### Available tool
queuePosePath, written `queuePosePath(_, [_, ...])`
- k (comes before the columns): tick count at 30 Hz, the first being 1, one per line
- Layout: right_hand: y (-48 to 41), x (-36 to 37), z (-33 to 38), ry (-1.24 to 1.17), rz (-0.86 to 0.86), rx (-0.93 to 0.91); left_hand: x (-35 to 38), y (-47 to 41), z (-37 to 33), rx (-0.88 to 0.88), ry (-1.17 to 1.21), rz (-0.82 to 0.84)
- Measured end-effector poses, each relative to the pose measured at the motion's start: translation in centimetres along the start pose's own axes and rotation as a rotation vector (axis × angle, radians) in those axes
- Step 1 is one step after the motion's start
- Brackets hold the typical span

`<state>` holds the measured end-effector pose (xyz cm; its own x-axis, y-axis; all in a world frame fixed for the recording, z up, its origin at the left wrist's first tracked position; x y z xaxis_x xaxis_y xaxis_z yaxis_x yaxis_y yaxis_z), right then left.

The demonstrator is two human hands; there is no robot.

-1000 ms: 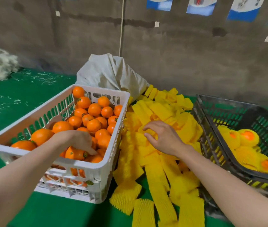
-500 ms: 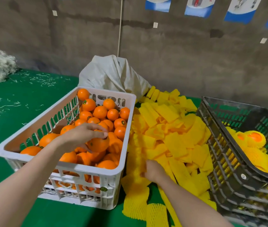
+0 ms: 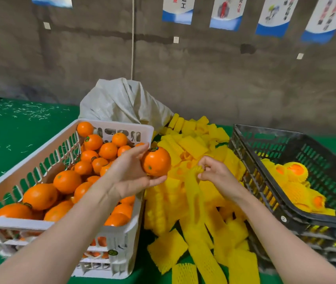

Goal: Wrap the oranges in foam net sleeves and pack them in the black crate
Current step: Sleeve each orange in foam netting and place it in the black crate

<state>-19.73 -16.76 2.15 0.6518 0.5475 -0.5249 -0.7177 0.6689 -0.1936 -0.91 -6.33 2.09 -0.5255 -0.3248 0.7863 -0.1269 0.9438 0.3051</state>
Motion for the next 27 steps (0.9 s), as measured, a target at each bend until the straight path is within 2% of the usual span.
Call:
queuePosePath(7, [2.7,0.6,1.8,-0.294,0.088,-0.035,4.3,-1.7,5.5,0.021,-0.036,-0.134])
queuePosePath(9, [3.1,0.8,1.5,-0.359,0.121,-0.007,4.3,-2.2,6.6,0.097,-0.093,-0.173])
queuePosePath(11, [3.3,1.0,1.1,-0.430,0.155,0.020,4.5,-2.7,7.4,0.181,-0.152,-0.171])
queuePosePath(14, [3.4,0.9,0.2,-0.468,0.158,0.066,4.8,-2.8,8.2,0.178,-0.121,-0.132])
queuePosePath(17, [3.3,1.2,-0.2,-0.357,0.103,0.072,4.9,-2.8,8.9,0.291,-0.213,-0.187])
queuePosePath(20, [2.9,2.0,-0.6,-0.175,-0.116,0.075,4.9,-2.8,10.0,0.505,-0.316,-0.305])
queuePosePath(22, [2.9,2.5,-0.7,0.077,-0.284,-0.014,4.7,-3.0,10.6,0.593,-0.335,-0.345])
queuePosePath(24, [3.1,2.6,-0.7,0.280,-0.382,-0.108,4.6,-2.9,11.0,0.648,-0.354,-0.354])
queuePosePath(27, [3.2,2.2,-0.1,0.328,-0.432,-0.137,4.3,-3.1,11.3,0.646,-0.300,-0.311])
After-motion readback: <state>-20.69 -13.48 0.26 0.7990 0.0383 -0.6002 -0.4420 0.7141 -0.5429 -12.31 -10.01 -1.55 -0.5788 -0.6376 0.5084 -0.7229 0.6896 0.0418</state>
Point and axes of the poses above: each hand's wrist, its own y-axis away from the middle knuckle, its own x-axis out of the palm, z = x × y, the point moved 2 cm from there along -y, towards the middle knuckle, and after that the axes turned 11 degrees about y, right-handed, at the moved point
